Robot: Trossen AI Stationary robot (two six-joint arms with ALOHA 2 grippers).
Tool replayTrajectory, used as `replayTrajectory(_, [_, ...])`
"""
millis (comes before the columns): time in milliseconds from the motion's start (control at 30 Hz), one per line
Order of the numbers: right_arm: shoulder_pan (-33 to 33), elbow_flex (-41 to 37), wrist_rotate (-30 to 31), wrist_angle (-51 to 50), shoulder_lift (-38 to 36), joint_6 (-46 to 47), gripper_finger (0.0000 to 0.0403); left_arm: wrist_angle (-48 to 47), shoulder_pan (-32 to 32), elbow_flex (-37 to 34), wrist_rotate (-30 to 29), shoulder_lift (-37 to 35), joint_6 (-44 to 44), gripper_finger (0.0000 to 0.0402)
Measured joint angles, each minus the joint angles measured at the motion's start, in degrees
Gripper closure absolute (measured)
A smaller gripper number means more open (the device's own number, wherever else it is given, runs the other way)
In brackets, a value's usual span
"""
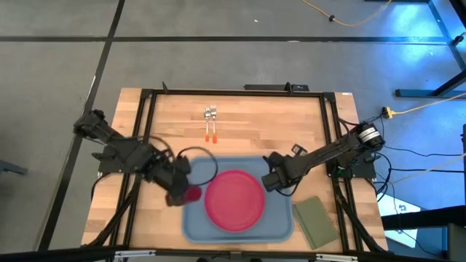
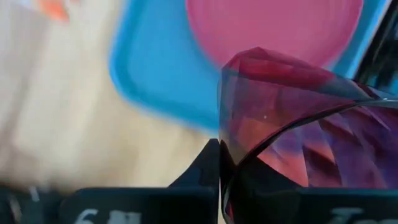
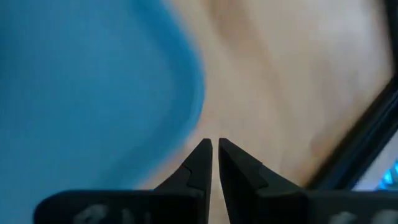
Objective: Pick and place plate/cup/fork/spoon on tray
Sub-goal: Put the red cup on the blue tray to the top right of the pink plate
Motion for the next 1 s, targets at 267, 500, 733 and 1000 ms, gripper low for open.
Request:
replayTrajectory(267, [10.71,0.01,-20.51,-0.87,0.01,6.24,0.0370,16.58,13.26,0.94,-3.54,2.74,22.90,0.0399])
replayTrajectory(500, [23.29,0.77,-32.91,6.02,0.03,21.50,0.0370,27.28,22.14,0.90,3.20,8.82,33.85,0.0399])
replayTrajectory(733, [30.65,1.07,-32.85,18.92,0.07,32.81,0.0370,40.52,27.03,1.05,13.98,16.17,37.34,0.0399])
replayTrajectory(1000, [33.39,1.14,-32.71,28.05,0.02,33.20,0.0370,38.97,28.59,13.64,13.88,26.83,38.91,0.0399])
